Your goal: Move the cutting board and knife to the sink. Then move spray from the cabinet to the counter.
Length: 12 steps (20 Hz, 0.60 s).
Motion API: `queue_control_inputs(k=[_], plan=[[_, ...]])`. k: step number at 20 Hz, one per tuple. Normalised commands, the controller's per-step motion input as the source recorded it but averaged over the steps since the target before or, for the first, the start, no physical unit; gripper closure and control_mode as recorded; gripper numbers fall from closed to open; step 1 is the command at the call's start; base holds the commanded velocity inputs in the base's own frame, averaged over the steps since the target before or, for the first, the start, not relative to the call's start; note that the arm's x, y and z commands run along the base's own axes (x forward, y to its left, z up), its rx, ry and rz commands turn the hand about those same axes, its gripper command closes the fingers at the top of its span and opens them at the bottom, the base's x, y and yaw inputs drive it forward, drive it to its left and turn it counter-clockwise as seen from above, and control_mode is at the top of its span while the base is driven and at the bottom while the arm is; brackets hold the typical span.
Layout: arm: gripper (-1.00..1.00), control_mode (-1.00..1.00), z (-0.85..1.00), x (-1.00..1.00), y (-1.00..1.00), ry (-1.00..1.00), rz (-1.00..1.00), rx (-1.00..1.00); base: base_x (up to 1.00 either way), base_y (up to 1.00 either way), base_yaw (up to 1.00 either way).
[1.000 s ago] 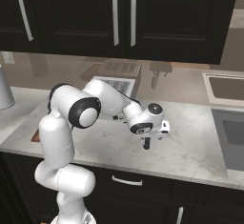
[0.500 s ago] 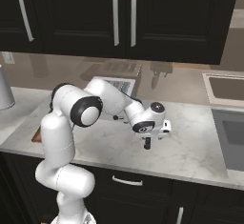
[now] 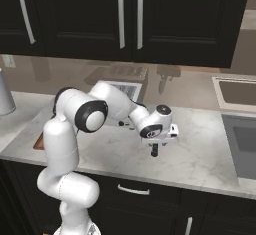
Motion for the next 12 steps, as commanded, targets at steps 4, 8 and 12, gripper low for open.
queue_control_inputs(k=[4,8,12], plan=[[1.0,-1.0,-0.88,-0.07,0.26,0.05,0.0,-0.05,0.0,0.0,0.0],[1.0,-1.0,-0.93,-0.14,0.04,0.24,0.0,0.0,0.0,0.0,0.0],[1.0,-1.0,-0.99,-0.36,0.03,0.18,0.0,0.0,0.0,0.0,0.0]])
